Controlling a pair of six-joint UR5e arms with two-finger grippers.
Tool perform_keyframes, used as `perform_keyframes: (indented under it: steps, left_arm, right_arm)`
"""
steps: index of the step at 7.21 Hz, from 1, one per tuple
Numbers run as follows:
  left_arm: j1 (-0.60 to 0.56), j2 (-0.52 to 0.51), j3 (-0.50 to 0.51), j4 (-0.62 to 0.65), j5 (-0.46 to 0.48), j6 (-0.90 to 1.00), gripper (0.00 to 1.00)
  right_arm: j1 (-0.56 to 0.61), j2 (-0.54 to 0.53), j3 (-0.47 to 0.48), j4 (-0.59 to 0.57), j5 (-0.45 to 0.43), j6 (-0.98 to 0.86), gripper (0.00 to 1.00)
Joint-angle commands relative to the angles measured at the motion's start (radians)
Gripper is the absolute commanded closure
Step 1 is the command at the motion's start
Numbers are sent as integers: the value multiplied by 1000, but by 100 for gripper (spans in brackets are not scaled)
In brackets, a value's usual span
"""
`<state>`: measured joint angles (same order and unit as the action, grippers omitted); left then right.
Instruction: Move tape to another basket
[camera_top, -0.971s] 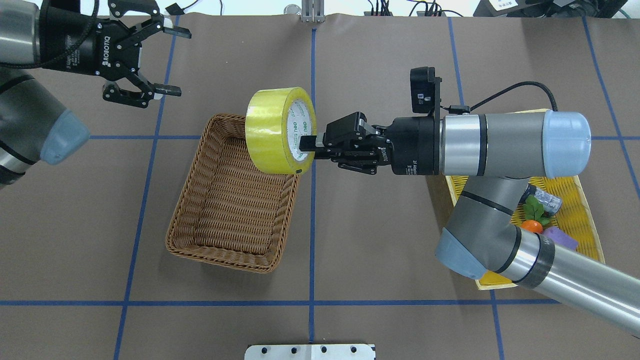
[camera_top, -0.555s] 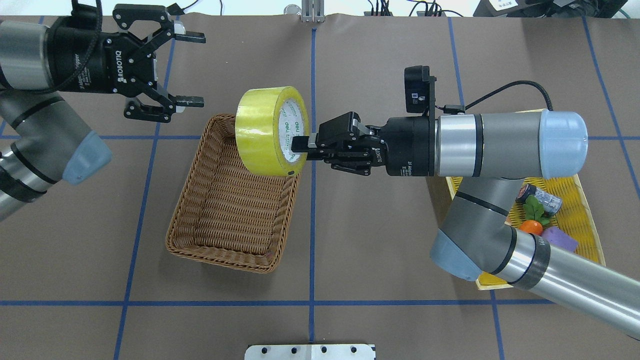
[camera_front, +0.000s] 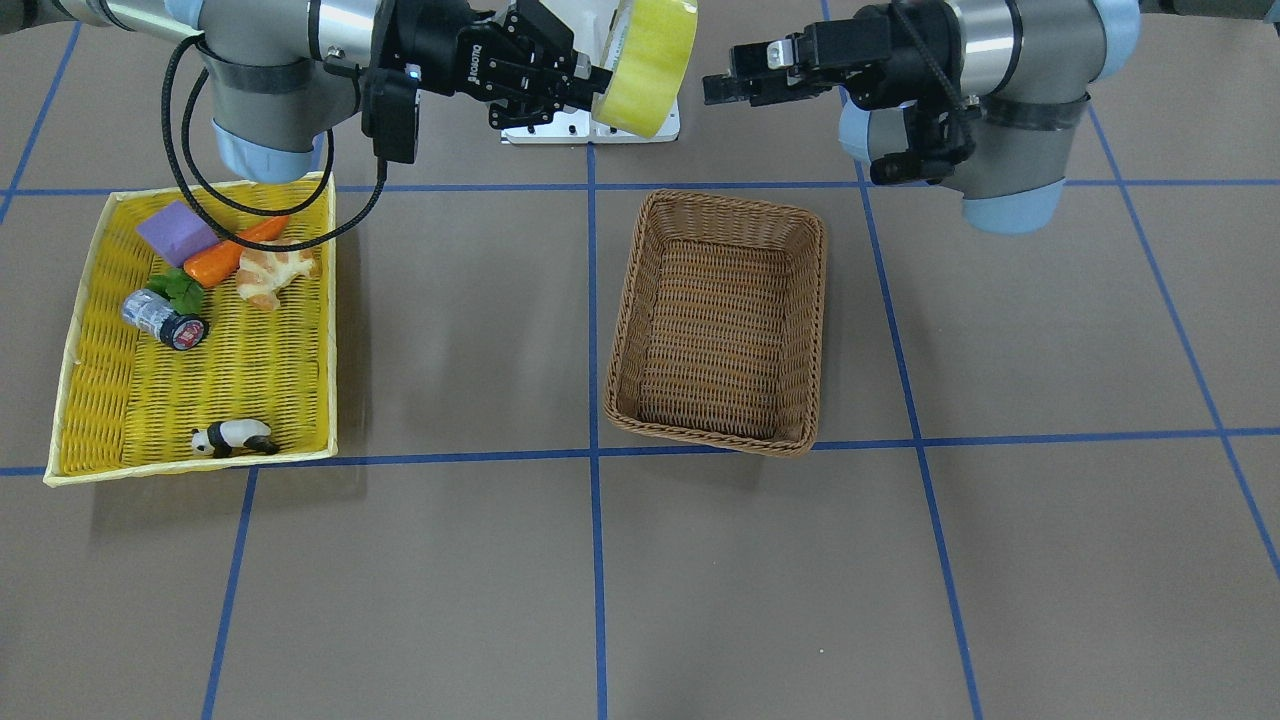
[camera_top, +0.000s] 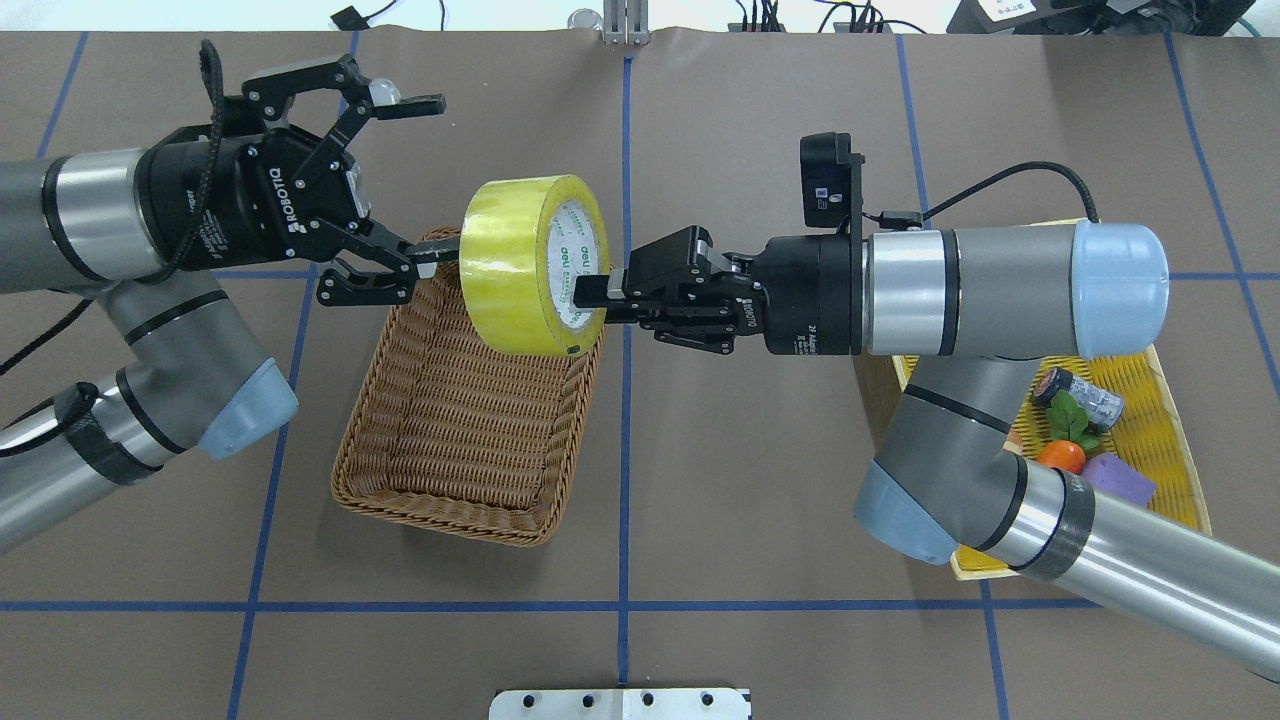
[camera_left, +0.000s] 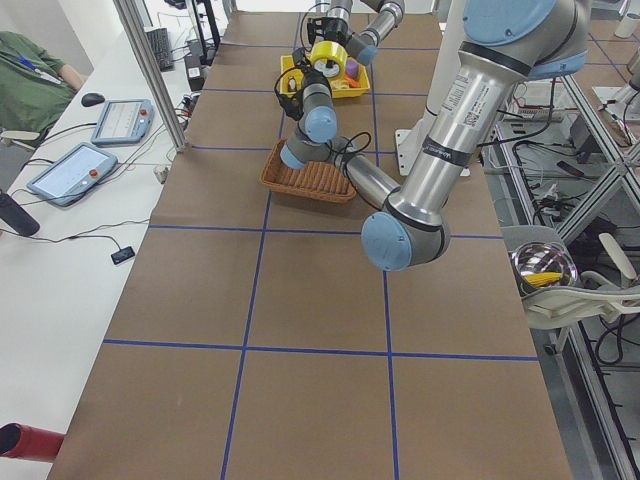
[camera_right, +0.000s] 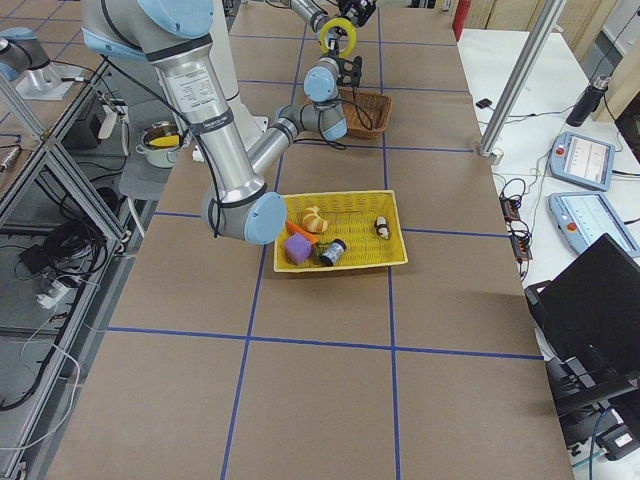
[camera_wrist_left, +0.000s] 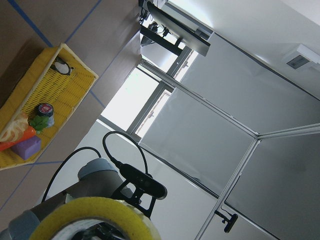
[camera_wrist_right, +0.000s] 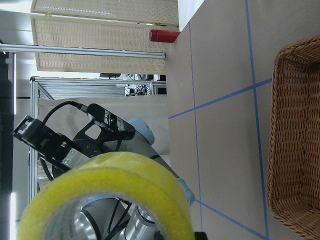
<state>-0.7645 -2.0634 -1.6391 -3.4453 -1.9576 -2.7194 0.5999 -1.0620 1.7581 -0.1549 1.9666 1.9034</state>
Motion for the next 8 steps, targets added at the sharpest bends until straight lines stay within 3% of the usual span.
perform_keyframes:
  steps: [1,3,4,5,6,7,8]
  left_arm:
    - [24,-24,1,6,2,0,4]
    - [43,-37,-2,11,5,0,6]
    - [54,-38,-5,12,43,-3,12]
    - [68,-38,-2,11,61,0,22]
    - [67,-38,-4,9,62,0,41]
    - [66,-37,-4,11,62,-2,62]
    - [66,-35,1,6,60,0,100]
  right_arm:
    - [-2,1,0,-2,2,-1,100]
    - [-5,1,-5,0,2,-3,100]
    - [-5,1,-5,0,2,-3,100]
    - [-5,1,-5,1,2,-3,100]
    - [-5,1,-3,2,2,-1,100]
    - [-5,1,-3,2,2,0,62]
    - [-5,1,-2,2,0,0,16]
